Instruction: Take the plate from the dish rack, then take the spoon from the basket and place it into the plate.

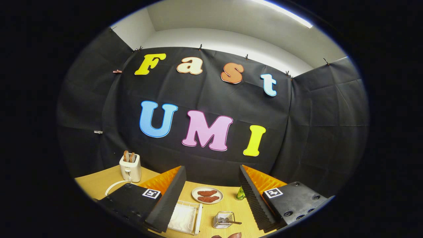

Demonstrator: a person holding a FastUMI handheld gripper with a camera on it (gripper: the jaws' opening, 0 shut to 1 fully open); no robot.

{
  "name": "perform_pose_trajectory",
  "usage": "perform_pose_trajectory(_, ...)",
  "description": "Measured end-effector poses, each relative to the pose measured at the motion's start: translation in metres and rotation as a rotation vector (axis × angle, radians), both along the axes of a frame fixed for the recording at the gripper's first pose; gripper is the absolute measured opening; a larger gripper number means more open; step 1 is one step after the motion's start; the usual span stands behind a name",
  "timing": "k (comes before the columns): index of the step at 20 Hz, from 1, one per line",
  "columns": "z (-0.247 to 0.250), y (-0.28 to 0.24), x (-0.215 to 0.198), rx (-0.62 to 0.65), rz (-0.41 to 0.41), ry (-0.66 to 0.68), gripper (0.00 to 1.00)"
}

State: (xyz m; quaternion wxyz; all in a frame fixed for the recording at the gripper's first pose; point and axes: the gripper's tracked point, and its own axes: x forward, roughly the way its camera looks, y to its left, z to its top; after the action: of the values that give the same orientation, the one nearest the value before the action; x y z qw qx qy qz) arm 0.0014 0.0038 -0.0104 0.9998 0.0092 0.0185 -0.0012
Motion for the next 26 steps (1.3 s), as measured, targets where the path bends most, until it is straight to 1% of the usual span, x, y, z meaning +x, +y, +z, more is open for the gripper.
perform_pose_trajectory(4,-0.002,0.005,0.005,0.001,0.002,0.013,0.97)
perform_pose_trajectory(7,-0.013,0.027,0.014,0.046,0.049,0.073,0.97)
perform_pose_trajectory(10,-0.032,0.049,0.022,0.077,0.097,0.185,0.97)
perform_pose_trajectory(13,-0.052,0.078,0.041,0.118,0.143,0.298,0.97)
perform_pose_trajectory(18,-0.112,0.122,0.065,0.123,0.181,0.546,0.95)
perform_pose_trajectory(20,-0.144,0.138,0.070,0.123,0.184,0.664,0.93)
perform_pose_trajectory(22,-0.172,0.152,0.071,0.153,0.185,0.768,0.89)
perform_pose_trajectory(23,-0.185,0.160,0.073,0.165,0.182,0.807,0.89)
perform_pose_trajectory(25,-0.204,0.169,0.077,0.161,0.164,0.868,0.86)
perform_pose_trajectory(26,-0.214,0.169,0.078,0.145,0.146,0.897,0.81)
